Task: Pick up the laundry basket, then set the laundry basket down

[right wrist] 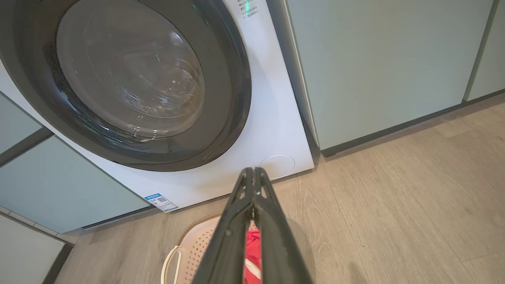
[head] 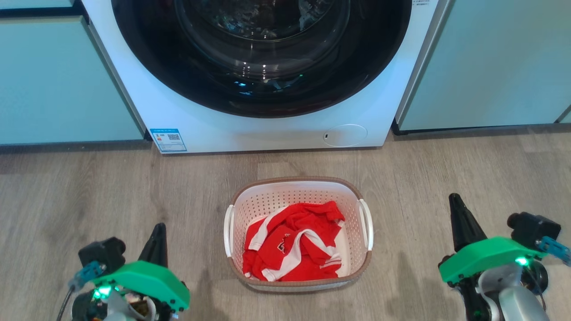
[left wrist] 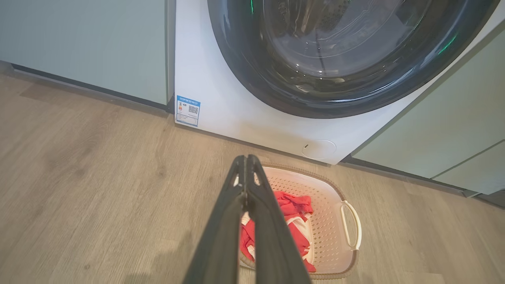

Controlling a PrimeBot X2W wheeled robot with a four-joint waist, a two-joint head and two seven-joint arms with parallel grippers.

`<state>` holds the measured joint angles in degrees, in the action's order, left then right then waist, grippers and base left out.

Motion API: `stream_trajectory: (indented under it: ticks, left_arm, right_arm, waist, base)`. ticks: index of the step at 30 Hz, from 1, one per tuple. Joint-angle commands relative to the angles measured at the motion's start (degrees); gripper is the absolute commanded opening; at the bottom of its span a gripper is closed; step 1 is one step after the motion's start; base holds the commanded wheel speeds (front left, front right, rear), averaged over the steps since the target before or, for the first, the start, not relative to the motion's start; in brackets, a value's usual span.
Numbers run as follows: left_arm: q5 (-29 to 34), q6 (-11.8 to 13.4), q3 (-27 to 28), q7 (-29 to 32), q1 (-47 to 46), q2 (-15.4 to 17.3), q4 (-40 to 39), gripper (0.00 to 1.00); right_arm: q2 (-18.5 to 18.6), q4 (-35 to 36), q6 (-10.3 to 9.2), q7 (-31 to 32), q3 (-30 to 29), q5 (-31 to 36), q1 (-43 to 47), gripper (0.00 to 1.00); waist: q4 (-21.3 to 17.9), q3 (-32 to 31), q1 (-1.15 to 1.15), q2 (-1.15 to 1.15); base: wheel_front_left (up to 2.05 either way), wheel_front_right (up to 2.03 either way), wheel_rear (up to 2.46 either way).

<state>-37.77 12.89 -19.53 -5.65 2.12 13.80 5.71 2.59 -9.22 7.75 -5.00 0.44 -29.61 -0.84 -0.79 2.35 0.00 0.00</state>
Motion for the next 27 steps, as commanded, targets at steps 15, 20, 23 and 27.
stream_trajectory:
  ticks: [15,20,23,27]
  left_arm:
    - [-9.5,-3.6,5.0,1.5,-4.0,-1.2,0.1,0.0]
    - [-12.4,-4.7,6.2,2.0,-4.2,-1.7,0.5,0.0]
    - [-14.1,-5.3,6.8,2.3,-4.4,-2.0,0.8,0.0]
    - [-16.4,-6.1,7.8,2.7,-4.6,-2.4,1.2,0.0]
  right_arm:
    - [1.4,0.7,-0.09,1.6,-0.6,-11.1,-3.0,0.0]
    - [1.5,0.4,-0.1,2.1,-0.8,-14.4,-3.1,0.0]
    - [1.5,0.2,-0.11,2.3,-0.9,-16.4,-3.2,0.0]
    - [1.6,-0.1,-0.12,2.7,-1.0,-19.0,-3.3,0.0]
  waist:
    - [0.1,-0.3,0.0,0.0]
    - [0.2,-0.5,0.0,0.0]
    - [0.2,-0.5,0.0,0.0]
    - [0.2,-0.6,0.0,0.0]
  base:
    - [0.0,0.0,0.0]
    - [0.0,0.0,0.0]
    - [0.0,0.0,0.0]
    - [0.0,0.0,0.0]
